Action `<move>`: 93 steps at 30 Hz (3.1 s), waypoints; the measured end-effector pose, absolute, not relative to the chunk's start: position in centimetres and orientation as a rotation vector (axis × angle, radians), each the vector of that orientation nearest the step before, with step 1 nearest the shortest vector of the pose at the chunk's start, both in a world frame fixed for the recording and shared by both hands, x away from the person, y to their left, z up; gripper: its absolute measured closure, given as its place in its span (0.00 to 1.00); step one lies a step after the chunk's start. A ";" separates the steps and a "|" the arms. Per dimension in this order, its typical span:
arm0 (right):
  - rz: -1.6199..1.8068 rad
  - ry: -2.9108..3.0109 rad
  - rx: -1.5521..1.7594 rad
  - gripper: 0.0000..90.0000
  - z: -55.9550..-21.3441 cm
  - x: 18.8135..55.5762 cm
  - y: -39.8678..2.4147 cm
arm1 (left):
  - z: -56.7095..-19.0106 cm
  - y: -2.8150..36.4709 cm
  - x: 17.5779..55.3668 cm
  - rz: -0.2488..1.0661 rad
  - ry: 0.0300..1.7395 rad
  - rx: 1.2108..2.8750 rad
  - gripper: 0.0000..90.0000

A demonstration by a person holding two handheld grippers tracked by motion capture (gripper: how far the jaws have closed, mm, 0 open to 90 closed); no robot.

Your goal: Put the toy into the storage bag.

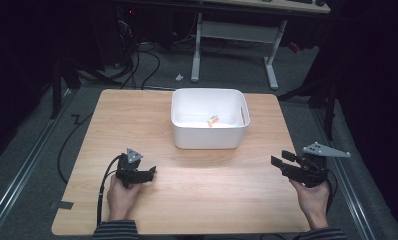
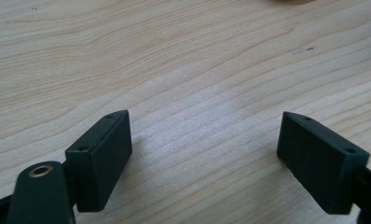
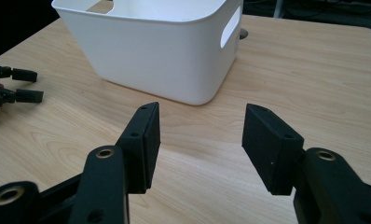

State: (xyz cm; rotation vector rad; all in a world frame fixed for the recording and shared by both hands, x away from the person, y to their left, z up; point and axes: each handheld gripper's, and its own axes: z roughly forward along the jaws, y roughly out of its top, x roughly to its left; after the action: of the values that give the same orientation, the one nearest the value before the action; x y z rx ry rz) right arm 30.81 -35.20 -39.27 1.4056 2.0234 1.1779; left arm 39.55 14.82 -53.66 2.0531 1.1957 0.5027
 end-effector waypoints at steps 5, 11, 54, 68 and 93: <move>1.176 2.034 1.409 0.53 -39.9 31.2 -34.8 | -53.7 14.8 39.5 0.503 1.196 2.053 0.20; 1.157 2.066 1.407 0.53 -40.9 32.1 -34.0 | -53.7 14.8 39.5 0.503 1.196 2.053 0.20; 1.061 2.105 1.501 0.52 -47.1 36.2 -32.5 | -53.7 14.8 39.5 0.502 1.196 2.053 0.20; 0.973 2.130 1.502 0.50 -49.2 37.1 -31.6 | -53.7 14.8 39.5 0.503 1.195 2.053 0.20; 0.910 2.122 1.503 0.48 -51.8 38.2 -30.9 | -53.7 14.8 39.5 0.503 1.196 2.053 0.20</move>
State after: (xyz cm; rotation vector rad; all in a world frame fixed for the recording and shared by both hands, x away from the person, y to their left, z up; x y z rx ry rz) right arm 38.21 -30.91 -51.83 1.5035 2.1218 0.9099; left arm 39.55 14.83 -53.66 2.0532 1.1956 0.5027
